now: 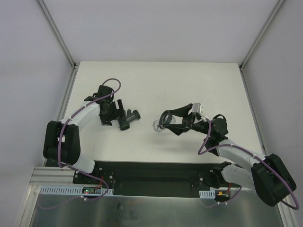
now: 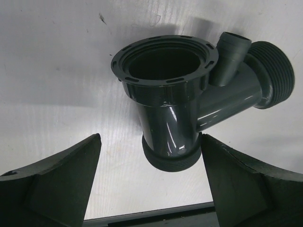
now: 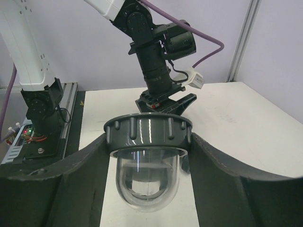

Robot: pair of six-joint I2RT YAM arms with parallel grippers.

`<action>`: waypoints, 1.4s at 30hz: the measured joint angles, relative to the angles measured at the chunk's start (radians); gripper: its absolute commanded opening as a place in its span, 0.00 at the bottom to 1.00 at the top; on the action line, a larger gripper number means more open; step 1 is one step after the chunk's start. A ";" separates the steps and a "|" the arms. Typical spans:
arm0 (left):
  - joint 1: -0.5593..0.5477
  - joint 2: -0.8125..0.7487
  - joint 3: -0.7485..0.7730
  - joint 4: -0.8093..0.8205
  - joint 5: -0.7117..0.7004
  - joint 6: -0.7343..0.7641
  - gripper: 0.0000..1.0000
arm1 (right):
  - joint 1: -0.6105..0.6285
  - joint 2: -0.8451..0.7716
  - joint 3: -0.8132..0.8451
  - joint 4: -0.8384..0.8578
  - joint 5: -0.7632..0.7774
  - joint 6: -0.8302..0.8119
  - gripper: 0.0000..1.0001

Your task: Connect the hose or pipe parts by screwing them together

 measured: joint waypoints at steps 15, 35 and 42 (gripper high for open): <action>-0.002 0.069 -0.023 0.076 0.072 -0.032 0.91 | 0.000 -0.037 0.000 -0.008 -0.001 -0.038 0.24; -0.002 0.122 0.023 0.152 0.064 -0.160 0.88 | 0.000 -0.097 -0.024 -0.048 -0.003 -0.051 0.24; -0.002 0.108 0.026 0.158 -0.008 -0.196 0.87 | 0.000 -0.121 -0.029 -0.069 -0.008 -0.052 0.24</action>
